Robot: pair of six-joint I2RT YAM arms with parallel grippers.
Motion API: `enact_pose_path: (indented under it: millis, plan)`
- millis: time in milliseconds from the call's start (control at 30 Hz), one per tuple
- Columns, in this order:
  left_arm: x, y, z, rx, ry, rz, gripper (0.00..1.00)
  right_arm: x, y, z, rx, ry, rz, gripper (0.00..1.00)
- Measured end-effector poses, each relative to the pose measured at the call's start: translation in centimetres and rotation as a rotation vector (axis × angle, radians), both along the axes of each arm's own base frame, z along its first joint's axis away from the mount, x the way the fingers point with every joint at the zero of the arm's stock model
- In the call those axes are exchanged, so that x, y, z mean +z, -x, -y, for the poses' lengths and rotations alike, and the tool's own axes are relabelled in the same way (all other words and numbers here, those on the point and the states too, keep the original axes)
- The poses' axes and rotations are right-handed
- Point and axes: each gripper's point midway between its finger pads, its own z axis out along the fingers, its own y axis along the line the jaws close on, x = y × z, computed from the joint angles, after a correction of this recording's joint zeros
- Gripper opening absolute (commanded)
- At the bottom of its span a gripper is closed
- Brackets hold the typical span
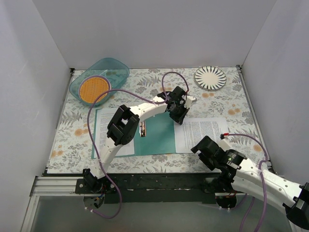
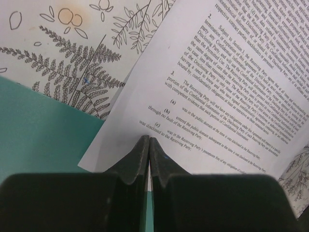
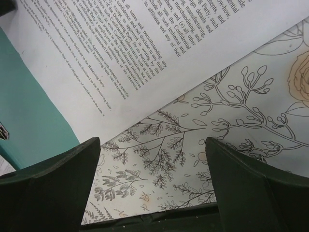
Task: Put the files into the folder
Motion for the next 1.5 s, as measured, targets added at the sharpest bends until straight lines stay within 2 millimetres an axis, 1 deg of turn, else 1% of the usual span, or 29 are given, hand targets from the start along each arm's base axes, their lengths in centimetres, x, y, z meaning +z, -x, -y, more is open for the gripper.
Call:
enact_pose_path:
  millis: [133,300,533,733,1033,1367,1500]
  plan:
    - [-0.2,0.0,0.3,-0.007,0.009,0.023,0.00,0.1,-0.8,-0.4,-0.031,-0.039,0.028,0.98]
    - [-0.3,0.3,-0.1,-0.004,0.015,0.042,0.00,0.2,-1.7,-0.7,-0.063,-0.072,0.046,0.99]
    - [-0.4,1.8,-2.0,-0.007,-0.010,0.048,0.00,0.3,-2.9,-1.1,-0.091,-0.109,0.067,0.99]
    - [-0.5,2.6,-3.4,-0.010,-0.035,0.055,0.00,0.4,-4.0,-0.7,-0.120,-0.129,0.084,0.98]
    - [-0.5,2.6,-3.6,-0.012,-0.033,0.063,0.00,0.5,-5.4,0.2,-0.156,-0.128,0.113,0.99]
    - [-0.5,2.8,-3.9,-0.016,-0.029,0.075,0.00,1.0,-7.3,0.1,-0.161,-0.170,0.172,0.98]
    - [-0.5,2.8,-3.9,-0.016,-0.028,0.077,0.00,1.1,-7.5,0.1,-0.143,-0.160,0.181,0.98]
